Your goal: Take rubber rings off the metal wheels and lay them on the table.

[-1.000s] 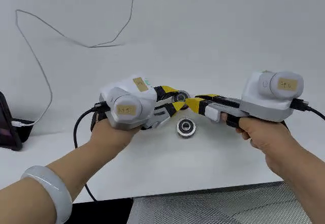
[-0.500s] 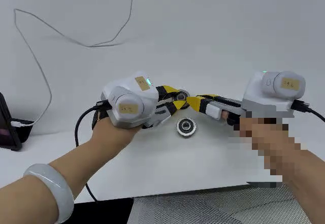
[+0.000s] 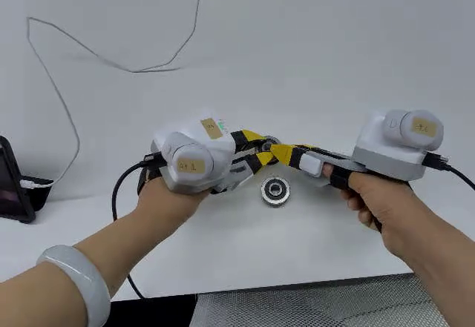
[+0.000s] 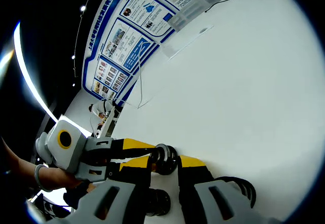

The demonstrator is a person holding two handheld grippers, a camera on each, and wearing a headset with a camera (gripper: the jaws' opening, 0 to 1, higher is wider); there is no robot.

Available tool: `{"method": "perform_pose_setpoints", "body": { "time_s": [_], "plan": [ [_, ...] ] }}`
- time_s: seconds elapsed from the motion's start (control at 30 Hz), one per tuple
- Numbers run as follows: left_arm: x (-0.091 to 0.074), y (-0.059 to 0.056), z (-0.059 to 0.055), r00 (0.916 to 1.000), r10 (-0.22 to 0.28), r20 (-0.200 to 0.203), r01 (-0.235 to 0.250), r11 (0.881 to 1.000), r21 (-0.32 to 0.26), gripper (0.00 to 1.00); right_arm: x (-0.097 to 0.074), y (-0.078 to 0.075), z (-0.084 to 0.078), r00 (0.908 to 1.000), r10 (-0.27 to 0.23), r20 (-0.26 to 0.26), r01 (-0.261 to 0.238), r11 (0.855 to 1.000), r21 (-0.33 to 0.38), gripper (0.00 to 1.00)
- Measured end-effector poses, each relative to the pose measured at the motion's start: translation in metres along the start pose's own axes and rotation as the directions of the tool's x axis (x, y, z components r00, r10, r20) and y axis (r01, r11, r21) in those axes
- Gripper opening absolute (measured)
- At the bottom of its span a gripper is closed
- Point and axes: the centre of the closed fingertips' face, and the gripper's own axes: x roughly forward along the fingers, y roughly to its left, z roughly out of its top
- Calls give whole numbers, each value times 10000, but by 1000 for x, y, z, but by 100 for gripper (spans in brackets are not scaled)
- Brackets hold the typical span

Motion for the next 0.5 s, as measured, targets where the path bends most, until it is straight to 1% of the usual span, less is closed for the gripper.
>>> {"method": "perform_pose_setpoints", "body": {
  "time_s": [0.07, 0.23, 0.33, 0.37, 0.4, 0.5],
  "plan": [
    [0, 0, 0, 10000, 14, 8, -14, 10000, -10, 14, 0, 1, 0, 10000, 33, -5, -33, 10000, 87, 22],
    [1, 1, 0, 10000, 12, 17, -12, 10000, -25, 14, 0, 1, 0, 9997, 213, 76, -218, 9969, 751, 23],
    [1, 1, 0, 10000, 12, 15, -12, 10000, -30, 14, 0, 4, -3, 9995, 308, -71, -301, 9968, 746, 23],
    [1, 1, 1, 10000, 12, 20, -12, 10000, -35, 14, 0, 6, -2, 9993, 367, -9, -365, 9959, 832, 24],
    [1, 1, 1, 10000, 14, 16, -14, 10000, -34, 14, -1, 7, -3, 9991, 410, -54, -404, 9955, 861, 24],
    [1, 1, 1, 10000, 13, 18, -13, 10000, -44, 14, -2, 9, -2, 9991, 434, -11, -432, 9956, 833, 24]
  ]
}}
